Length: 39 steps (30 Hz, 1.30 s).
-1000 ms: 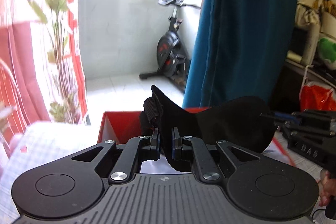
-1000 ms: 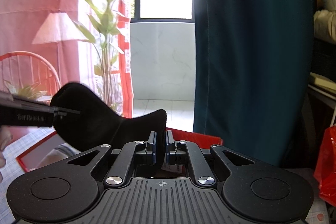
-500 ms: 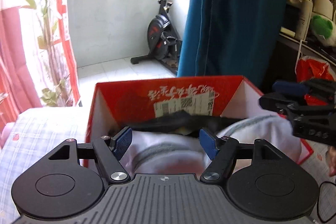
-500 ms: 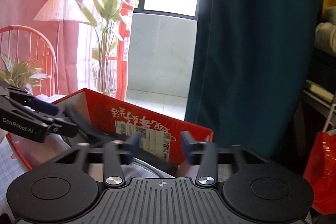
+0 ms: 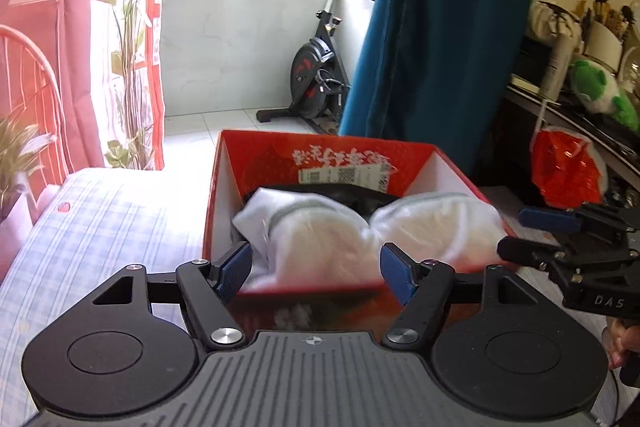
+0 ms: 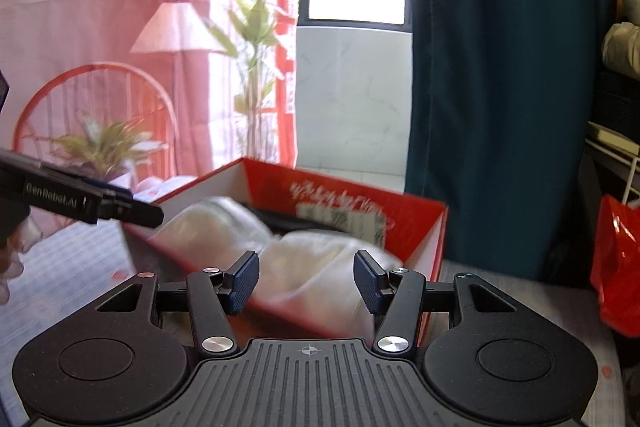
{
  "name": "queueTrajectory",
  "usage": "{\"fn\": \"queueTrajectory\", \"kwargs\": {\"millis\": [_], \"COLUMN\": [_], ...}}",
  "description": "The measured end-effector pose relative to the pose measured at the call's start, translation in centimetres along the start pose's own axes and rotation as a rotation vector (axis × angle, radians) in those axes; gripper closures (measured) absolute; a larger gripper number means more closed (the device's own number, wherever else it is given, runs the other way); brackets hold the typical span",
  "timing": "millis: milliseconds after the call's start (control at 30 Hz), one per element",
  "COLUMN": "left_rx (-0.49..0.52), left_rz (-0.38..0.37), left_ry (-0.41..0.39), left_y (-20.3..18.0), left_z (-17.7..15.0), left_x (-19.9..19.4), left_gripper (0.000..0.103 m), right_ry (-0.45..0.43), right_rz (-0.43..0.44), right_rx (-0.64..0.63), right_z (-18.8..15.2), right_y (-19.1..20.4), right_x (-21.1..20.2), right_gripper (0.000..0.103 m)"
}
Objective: Organize soft objects
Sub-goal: 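Move both grippers to the green cable pouch beside the box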
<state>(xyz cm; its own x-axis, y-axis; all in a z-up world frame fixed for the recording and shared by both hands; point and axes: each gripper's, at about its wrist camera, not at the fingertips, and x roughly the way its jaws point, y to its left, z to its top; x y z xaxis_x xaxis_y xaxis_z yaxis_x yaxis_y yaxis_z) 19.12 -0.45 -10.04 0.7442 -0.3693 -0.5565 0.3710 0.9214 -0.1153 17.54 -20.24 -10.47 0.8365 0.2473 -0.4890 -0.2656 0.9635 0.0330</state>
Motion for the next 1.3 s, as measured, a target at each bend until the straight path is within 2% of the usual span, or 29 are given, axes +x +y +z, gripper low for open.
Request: {"fn": "queueTrajectory", "kwargs": {"millis": [133, 367, 500, 600, 700, 967, 1300], "left_rx": [0.053, 0.063, 0.015, -0.023, 0.017, 0.021, -0.075], "left_rz": [-0.045, -0.120, -0.173, -0.195, -0.188, -0.165, -0.141], "left_ry": [0.021, 0.166, 0.249, 0.308, 0.309, 0.305, 0.299], "left_y": [-1.4, -3.4, -3.6, -3.5, -3.9, -3.5, -1.9], "left_z": [-1.9, -6.9, -9.9, -11.7, -12.2, -12.4, -11.6], "left_x": [-1.0, 1.0, 2.5, 3.4, 3.1, 3.5, 3.4], "left_gripper": [0.030, 0.034, 0.061, 0.069, 0.069, 0.070, 0.070], "right_ry": [0.042, 0.219, 0.266, 0.282, 0.307, 0.315, 0.288], "right_rz": [0.020, 0.019, 0.033, 0.038, 0.042, 0.058, 0.150], "right_rx": [-0.013, 0.032, 0.179, 0.207, 0.243, 0.311, 0.265], "right_z": [-2.3, -8.7, -11.3, -12.5, -12.9, -13.5, -14.0], "right_y": [0.8, 0.5, -0.4, -0.5, -0.6, -0.8, 2.0], "right_x": [-1.7, -1.4, -1.1, -0.9, -0.3, 0.2, 0.1], "right_gripper": [0.053, 0.053, 0.051, 0.050, 0.049, 0.046, 0.048]}}
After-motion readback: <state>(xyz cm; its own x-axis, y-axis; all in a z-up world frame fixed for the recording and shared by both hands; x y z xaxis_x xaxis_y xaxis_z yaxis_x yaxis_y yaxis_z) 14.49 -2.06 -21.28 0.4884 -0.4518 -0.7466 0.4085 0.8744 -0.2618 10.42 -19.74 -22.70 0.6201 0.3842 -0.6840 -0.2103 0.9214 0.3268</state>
